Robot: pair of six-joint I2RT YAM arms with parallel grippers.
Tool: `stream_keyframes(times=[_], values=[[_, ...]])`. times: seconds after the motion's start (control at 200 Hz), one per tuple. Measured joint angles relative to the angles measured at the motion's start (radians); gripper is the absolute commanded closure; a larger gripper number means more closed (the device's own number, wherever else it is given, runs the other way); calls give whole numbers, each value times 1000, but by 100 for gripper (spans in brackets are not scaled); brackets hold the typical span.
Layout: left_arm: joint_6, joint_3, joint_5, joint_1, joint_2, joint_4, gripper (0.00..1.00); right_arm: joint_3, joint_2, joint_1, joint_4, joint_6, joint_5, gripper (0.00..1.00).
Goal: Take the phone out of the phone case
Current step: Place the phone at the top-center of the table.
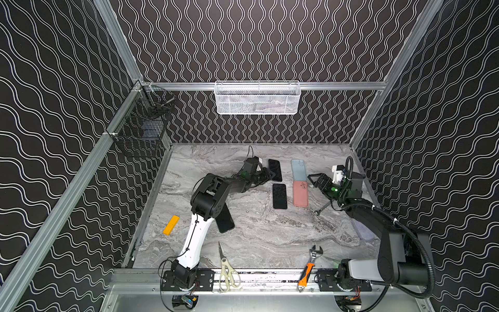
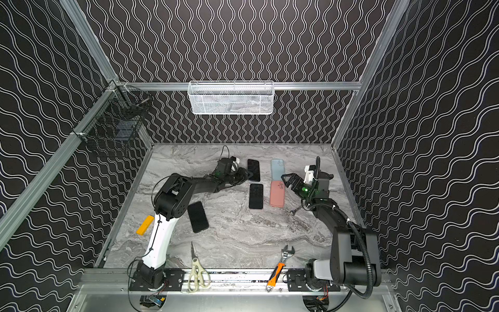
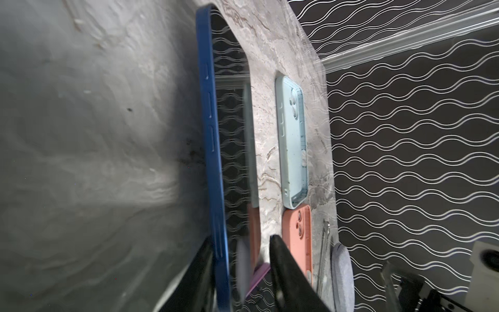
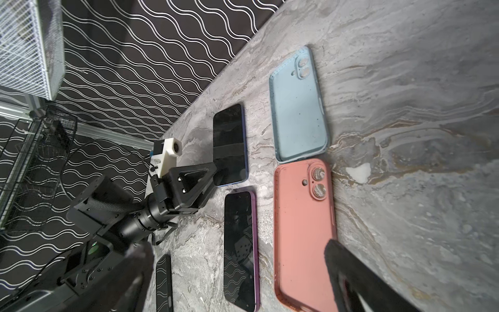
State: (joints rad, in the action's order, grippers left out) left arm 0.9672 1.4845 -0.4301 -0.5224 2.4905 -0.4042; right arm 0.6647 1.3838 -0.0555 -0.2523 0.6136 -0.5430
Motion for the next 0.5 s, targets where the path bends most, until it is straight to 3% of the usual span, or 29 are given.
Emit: stream_keyframes(times=[0.355,0.496], values=[[-82,0,34,0,-30,71,51,16,-3,-19,-47,26,-43,0],[-111,-5,54,0,-64,112,39,16,23,-25,-92,49,-82,0]])
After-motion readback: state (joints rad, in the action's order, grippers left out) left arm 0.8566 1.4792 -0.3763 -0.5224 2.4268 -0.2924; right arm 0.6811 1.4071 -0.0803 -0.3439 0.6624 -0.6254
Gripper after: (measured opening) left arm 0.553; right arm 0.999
